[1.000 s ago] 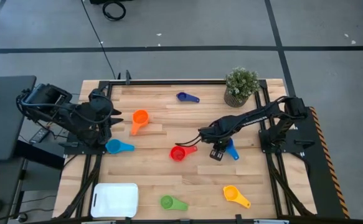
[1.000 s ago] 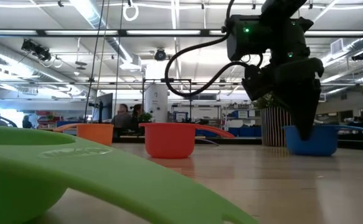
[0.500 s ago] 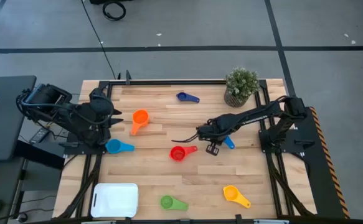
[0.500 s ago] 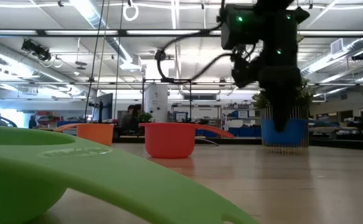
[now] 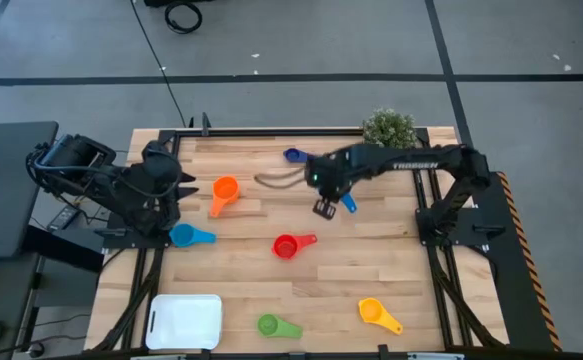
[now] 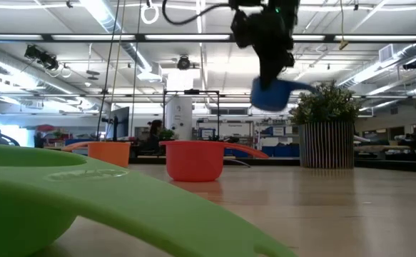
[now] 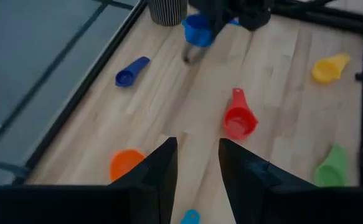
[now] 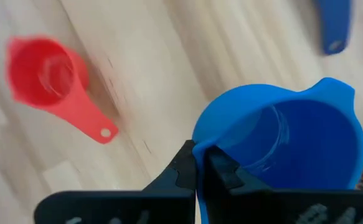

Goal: Nest measuring cups in basket
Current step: Stack the dark blue measuring cup into the orange measuring cup

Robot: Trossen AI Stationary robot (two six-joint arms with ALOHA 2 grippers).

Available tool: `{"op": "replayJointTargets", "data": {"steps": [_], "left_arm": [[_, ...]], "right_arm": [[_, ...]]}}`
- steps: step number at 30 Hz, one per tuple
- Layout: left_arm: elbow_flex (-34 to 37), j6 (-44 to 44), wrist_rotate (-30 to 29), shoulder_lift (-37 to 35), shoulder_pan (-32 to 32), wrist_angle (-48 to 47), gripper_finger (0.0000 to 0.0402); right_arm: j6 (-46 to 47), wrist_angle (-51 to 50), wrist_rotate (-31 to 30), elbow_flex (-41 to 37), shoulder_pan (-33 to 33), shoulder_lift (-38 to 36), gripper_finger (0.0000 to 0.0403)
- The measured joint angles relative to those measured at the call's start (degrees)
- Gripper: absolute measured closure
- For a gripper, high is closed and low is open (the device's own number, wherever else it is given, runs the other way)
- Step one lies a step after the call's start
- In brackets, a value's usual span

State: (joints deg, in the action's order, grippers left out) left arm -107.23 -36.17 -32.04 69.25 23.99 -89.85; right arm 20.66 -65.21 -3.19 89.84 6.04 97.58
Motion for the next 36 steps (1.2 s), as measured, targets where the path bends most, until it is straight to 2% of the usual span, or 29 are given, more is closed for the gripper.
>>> {"op": "replayJointTargets", "data": {"steps": [4,11,18,25,30,36], "left_arm": [[0.01,-3.81,-0.1,-0.01,-0.03,0.01,0.0276],[0.01,-5.53,-5.24,0.0,-2.28,0.01,0.0276],[0.01,-6.72,-8.74,0.0,-6.52,0.03,0.0276],[0.01,-6.69,-7.6,0.11,-10.23,-0.1,0.0276],[0.01,-4.74,-7.55,-0.55,-11.31,-0.1,0.0276],[0.01,-5.16,-6.91,-4.9,-11.3,-0.13,0.0276]], "right_arm": [[-2.78,-2.08,1.28,7.34,1.79,-0.09,0.0393],[-4.35,1.54,10.95,12.18,4.89,-0.09,0.0393],[-3.74,9.09,14.05,12.4,7.21,-0.09,0.0393],[-5.14,20.62,16.73,12.4,7.73,-0.03,0.0393],[-5.92,27.81,18.8,12.51,6.88,3.12,0.0393],[-5.83,36.06,23.21,12.4,6.8,9.63,0.0393]]}}
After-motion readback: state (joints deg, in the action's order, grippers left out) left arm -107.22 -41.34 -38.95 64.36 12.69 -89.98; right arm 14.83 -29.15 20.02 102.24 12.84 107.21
